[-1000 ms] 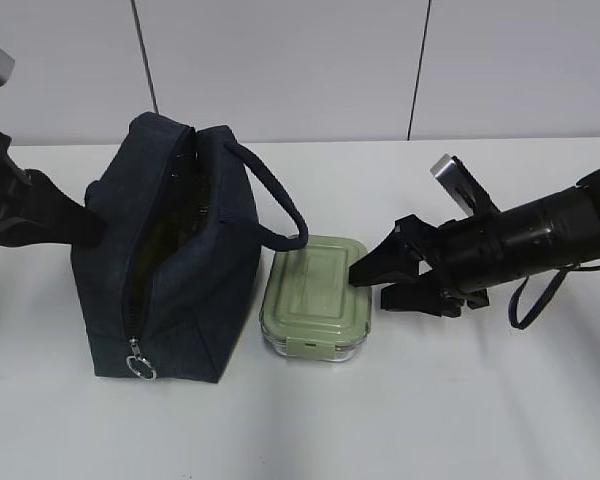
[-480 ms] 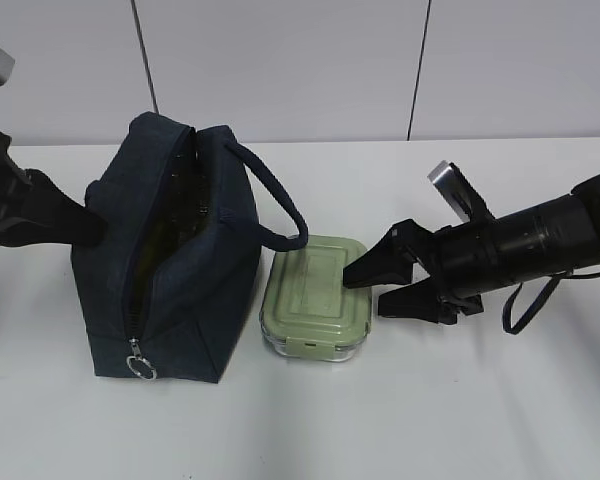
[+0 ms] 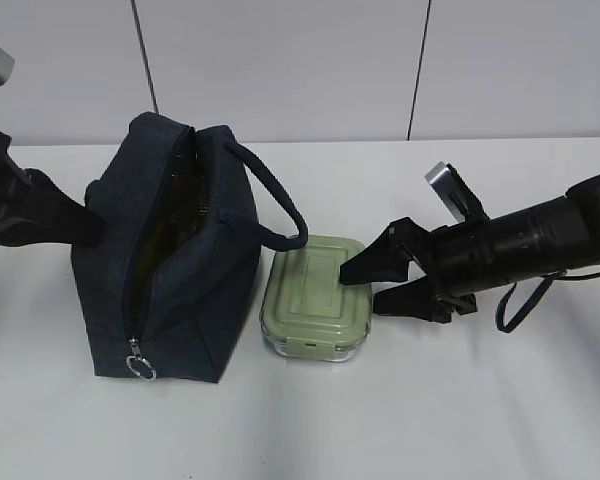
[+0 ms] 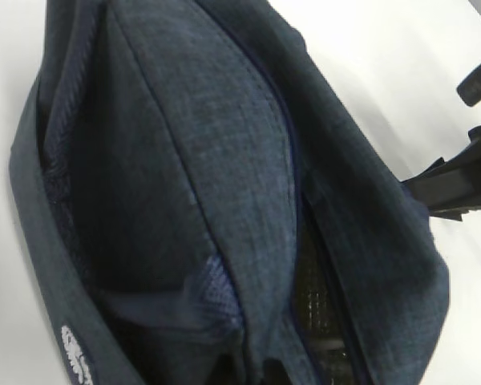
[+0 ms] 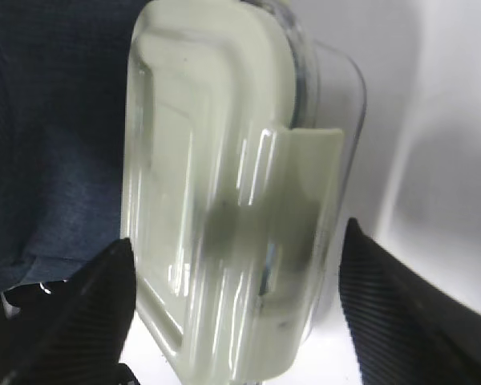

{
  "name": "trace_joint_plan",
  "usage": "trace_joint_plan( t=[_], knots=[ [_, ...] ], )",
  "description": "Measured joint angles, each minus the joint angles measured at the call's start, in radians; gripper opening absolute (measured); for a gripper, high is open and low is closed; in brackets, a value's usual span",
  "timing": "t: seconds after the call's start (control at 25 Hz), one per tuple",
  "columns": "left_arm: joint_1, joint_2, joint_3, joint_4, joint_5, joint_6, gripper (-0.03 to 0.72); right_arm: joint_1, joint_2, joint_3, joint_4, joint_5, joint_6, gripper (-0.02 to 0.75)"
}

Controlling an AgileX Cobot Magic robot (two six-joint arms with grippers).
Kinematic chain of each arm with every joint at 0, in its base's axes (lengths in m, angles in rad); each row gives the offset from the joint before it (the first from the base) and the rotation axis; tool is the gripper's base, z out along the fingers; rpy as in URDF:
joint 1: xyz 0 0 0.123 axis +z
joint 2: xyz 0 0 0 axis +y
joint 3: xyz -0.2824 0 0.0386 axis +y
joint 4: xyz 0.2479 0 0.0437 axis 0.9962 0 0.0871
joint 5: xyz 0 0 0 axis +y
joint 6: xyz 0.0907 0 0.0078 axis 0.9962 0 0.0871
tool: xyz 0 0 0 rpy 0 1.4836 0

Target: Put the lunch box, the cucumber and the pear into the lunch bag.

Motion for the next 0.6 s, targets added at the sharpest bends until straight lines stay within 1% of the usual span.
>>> trace_joint_plan(
  t=[0.6],
  knots=[
    [0.000,0.000,0.000,-0.001,-0.009,0.000,0.002,0.004,0.000,0.000,0.014,-0.028,-0.009,0.599]
  ],
)
